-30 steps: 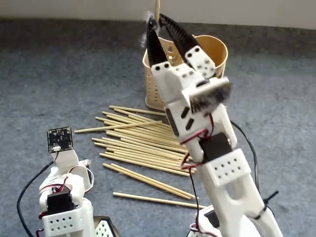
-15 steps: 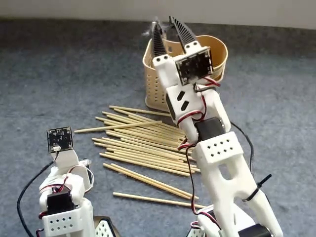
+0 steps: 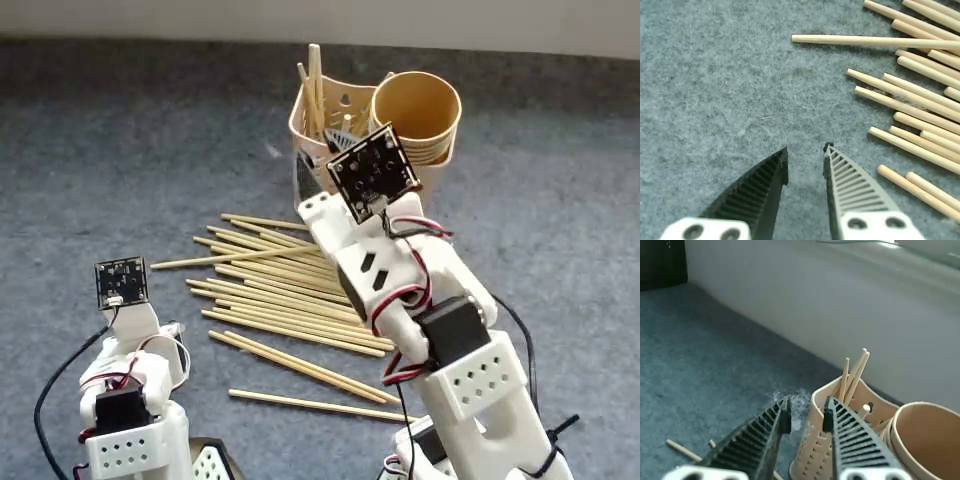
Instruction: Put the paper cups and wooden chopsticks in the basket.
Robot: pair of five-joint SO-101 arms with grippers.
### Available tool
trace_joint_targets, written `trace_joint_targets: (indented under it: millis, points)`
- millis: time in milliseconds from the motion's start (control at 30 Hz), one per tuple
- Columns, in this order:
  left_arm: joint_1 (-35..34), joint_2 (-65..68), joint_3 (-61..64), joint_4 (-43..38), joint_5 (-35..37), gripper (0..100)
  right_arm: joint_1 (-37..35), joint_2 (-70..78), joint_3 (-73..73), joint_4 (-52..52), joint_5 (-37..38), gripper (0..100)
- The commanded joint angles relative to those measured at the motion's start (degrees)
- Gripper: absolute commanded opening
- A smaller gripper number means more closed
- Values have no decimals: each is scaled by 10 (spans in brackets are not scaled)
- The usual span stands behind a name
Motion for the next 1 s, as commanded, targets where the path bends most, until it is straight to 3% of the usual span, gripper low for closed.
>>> trace_joint_targets:
  millis: [0, 367, 633, 800, 967]
  points:
    - [-3, 1, 12, 2, -1, 130, -18, -21, -29, 94, -4, 119]
    - [-3, 1, 12, 2, -1, 130, -59, 121, -29, 232, -4, 119]
    - [-3, 1, 12, 2, -1, 130, -67, 239, -29, 244, 0, 119]
    - [-3, 1, 12, 2, -1, 130, -116, 307, -28, 245, 2, 119]
    - [-3, 1, 12, 2, -1, 130, -141, 399, -28, 245, 54, 119]
